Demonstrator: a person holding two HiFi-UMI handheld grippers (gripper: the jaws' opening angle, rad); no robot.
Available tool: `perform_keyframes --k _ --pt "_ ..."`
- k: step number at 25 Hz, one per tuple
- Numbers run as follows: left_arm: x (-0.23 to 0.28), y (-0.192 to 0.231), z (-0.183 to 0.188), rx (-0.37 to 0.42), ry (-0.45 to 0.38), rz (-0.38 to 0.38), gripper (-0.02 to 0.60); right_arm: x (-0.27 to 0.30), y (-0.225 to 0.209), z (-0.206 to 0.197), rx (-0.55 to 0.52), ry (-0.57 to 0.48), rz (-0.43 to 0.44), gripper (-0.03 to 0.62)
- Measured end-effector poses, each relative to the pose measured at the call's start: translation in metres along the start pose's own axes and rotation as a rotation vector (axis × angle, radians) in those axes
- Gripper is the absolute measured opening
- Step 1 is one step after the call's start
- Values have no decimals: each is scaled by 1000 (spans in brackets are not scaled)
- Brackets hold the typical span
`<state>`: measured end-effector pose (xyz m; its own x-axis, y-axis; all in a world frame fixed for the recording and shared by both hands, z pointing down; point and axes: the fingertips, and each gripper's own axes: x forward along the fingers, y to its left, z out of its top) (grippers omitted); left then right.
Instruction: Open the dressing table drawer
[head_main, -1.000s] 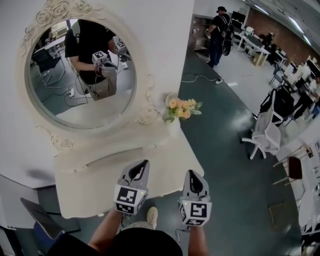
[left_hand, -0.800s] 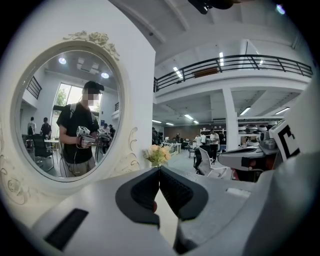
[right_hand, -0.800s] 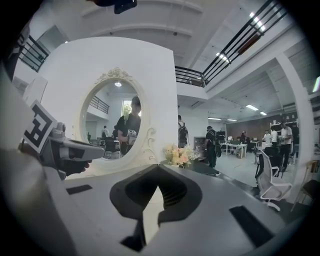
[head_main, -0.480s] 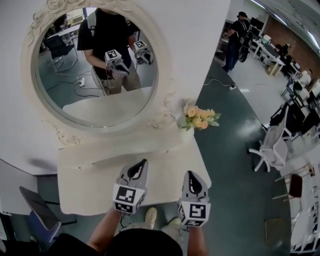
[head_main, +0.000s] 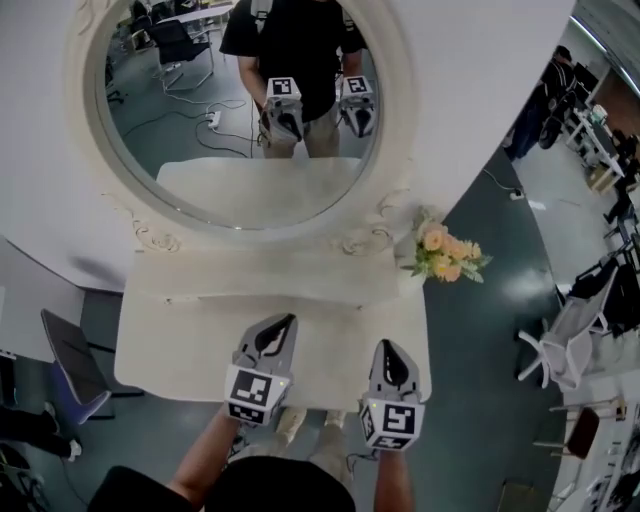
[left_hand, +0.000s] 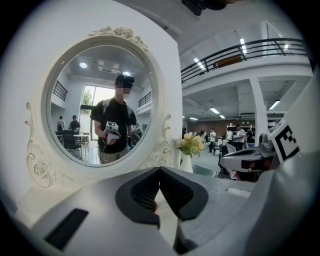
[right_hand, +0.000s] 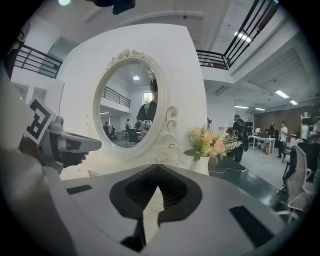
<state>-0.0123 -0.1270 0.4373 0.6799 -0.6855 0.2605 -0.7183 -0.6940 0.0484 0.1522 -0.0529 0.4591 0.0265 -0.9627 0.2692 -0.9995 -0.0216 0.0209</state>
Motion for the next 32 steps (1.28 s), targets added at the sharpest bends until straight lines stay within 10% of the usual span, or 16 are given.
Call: perform_keyframes --k 32 --pt "84 25 -131 -119 185 166 5 141 -27 -157 39 290 143 33"
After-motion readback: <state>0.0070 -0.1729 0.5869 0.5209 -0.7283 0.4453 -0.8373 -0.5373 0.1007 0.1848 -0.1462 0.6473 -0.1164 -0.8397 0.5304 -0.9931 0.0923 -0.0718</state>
